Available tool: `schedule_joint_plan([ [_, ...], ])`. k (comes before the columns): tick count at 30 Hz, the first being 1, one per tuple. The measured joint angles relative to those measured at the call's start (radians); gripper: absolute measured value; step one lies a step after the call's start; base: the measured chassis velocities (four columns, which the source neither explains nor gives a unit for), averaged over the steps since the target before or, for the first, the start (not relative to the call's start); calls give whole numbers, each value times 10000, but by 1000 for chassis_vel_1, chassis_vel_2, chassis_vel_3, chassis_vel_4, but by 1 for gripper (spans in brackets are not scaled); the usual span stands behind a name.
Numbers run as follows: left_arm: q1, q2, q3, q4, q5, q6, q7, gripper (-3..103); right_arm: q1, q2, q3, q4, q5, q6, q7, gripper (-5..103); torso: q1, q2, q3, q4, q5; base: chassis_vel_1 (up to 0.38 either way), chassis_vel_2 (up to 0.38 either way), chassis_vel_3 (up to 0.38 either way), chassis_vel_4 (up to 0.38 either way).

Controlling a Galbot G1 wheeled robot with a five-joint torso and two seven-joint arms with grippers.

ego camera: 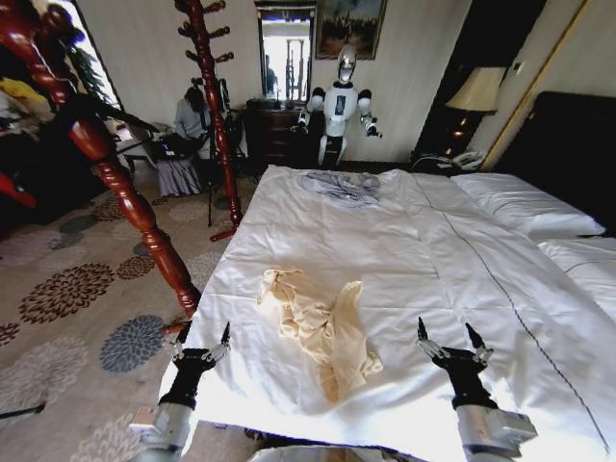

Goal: Pick up the clothes from the bed and hang them on the clothes hanger.

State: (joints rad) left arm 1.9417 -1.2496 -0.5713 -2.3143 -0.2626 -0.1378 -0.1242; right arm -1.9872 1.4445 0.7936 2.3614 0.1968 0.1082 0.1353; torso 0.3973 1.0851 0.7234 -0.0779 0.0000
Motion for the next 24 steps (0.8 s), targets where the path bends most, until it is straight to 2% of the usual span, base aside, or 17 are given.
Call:
schedule_joint_plan([
  [8, -126, 95, 76, -4, -36, 124, -30, 100, 55, -36, -18, 1, 7, -363, 334, 100, 0, 0, 0, 0, 0, 0, 0, 0, 0],
  [18, -359, 96, 124, 86, -284, 335, -162, 100, 80, -45, -27, 1, 32, -406, 333, 100, 0, 0, 0, 1, 0, 0, 0, 0, 0],
  [24, -765, 270, 223, 195, -780, 682, -533, 100, 79, -1, -55, -39, -29, -407, 354, 100, 0, 0, 0, 0, 0, 0, 0, 0, 0],
])
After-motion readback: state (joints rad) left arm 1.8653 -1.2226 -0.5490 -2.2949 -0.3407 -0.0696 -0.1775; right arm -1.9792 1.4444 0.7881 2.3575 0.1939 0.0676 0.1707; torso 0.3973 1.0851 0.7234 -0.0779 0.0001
